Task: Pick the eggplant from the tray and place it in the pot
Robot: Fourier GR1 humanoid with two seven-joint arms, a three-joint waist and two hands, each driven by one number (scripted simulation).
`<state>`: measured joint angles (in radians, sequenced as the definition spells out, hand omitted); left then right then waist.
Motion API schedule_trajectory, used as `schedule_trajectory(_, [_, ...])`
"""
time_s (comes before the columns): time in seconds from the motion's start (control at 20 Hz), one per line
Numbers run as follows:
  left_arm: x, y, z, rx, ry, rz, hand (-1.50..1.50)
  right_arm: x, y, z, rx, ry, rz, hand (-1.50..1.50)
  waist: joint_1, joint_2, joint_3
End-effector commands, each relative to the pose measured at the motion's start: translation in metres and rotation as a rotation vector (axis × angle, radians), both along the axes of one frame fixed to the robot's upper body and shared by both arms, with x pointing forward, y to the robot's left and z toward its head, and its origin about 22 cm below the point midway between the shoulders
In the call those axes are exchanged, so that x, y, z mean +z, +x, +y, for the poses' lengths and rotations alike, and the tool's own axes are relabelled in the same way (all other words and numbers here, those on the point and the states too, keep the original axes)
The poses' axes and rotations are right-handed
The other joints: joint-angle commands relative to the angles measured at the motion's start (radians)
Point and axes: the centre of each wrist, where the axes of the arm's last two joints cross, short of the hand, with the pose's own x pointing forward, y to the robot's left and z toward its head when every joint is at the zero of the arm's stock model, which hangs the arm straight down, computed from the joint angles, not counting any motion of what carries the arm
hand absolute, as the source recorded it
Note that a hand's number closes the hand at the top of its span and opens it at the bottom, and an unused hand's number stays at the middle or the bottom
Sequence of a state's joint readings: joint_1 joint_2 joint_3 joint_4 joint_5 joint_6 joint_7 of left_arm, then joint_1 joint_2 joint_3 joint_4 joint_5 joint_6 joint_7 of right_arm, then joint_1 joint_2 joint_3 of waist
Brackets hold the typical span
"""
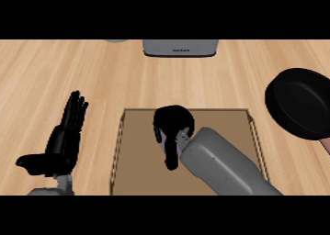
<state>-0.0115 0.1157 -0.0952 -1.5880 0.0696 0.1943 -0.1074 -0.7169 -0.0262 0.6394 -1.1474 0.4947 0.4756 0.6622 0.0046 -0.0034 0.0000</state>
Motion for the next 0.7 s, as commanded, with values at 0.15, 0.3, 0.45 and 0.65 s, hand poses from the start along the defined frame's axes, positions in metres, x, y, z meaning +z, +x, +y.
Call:
schedule_trajectory(0.15, [-0.006,-0.003,-0.012,0.001,-0.008,-0.005,0.0,0.001,0.004,-0.036,-0.163,0.032,-0.341,1.5,-0.015,0.0,0.0])
schedule_trajectory(0.3, [-0.004,0.003,-0.003,0.013,0.001,-0.009,0.0,0.001,0.001,-0.035,-0.23,0.058,-0.495,1.5,-0.014,0.002,0.0])
schedule_trajectory(0.45, [-0.012,-0.004,-0.003,0.007,0.01,0.015,0.0,0.027,-0.005,-0.039,-0.24,0.114,-0.629,1.5,-0.017,-0.001,0.0])
schedule_trajectory(0.65, [-0.01,-0.006,-0.001,0.021,0.004,0.003,0.0,0.056,-0.019,-0.029,-0.294,0.204,-0.794,1.5,-0.013,-0.002,0.0])
